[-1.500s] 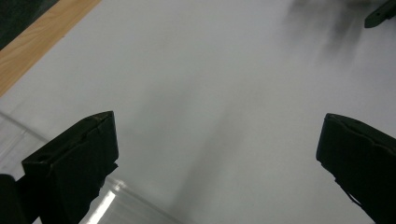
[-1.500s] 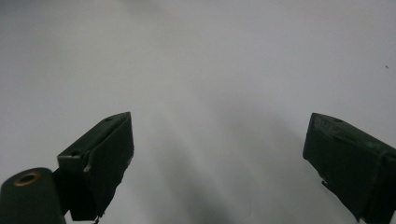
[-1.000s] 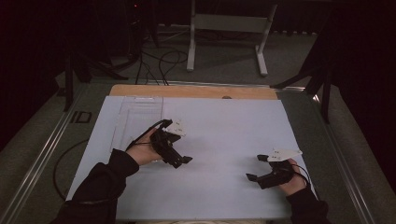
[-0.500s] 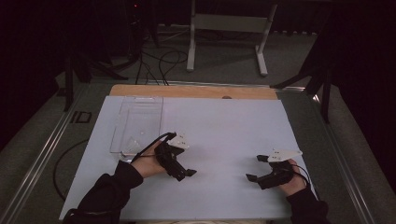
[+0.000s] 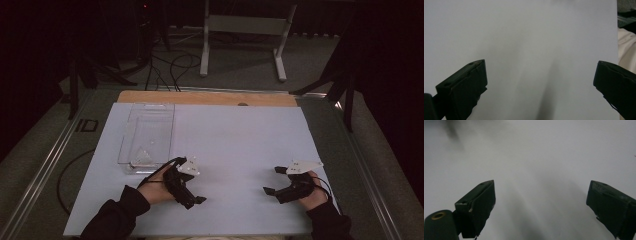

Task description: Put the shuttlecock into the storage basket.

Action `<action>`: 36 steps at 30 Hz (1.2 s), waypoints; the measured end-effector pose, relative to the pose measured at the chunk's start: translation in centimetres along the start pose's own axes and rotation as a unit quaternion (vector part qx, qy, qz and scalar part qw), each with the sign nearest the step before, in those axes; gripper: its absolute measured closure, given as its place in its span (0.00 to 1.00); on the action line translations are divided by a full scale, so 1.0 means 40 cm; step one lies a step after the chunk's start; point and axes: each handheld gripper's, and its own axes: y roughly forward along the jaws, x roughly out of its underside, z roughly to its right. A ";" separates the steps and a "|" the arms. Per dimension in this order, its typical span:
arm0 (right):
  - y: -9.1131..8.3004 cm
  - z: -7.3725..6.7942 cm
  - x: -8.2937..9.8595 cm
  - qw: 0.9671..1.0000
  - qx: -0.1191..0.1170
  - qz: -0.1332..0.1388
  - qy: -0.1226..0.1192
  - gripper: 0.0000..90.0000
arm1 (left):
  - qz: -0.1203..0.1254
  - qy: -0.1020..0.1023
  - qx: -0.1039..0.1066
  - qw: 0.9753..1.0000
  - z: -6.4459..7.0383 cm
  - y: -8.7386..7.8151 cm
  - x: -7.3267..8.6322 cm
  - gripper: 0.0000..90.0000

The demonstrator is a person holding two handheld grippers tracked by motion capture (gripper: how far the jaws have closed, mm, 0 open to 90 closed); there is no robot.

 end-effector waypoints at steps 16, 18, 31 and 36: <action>0.002 -0.003 -0.002 1.000 -0.005 0.000 -0.001 0.10 | -0.009 -0.030 -0.025 0.999 0.005 -0.040 0.121 0.00; 0.002 -0.003 -0.001 1.000 -0.005 0.000 0.000 0.10 | -0.007 -0.033 -0.032 0.999 0.005 -0.045 0.133 0.00; 0.001 0.000 0.001 1.000 -0.005 -0.001 0.001 0.10 | 0.023 -0.057 -0.044 0.997 -0.008 -0.087 0.194 0.00; 0.002 -0.001 0.002 1.000 -0.007 -0.001 0.005 0.10 | 0.032 -0.069 -0.054 0.996 -0.011 -0.099 0.221 0.00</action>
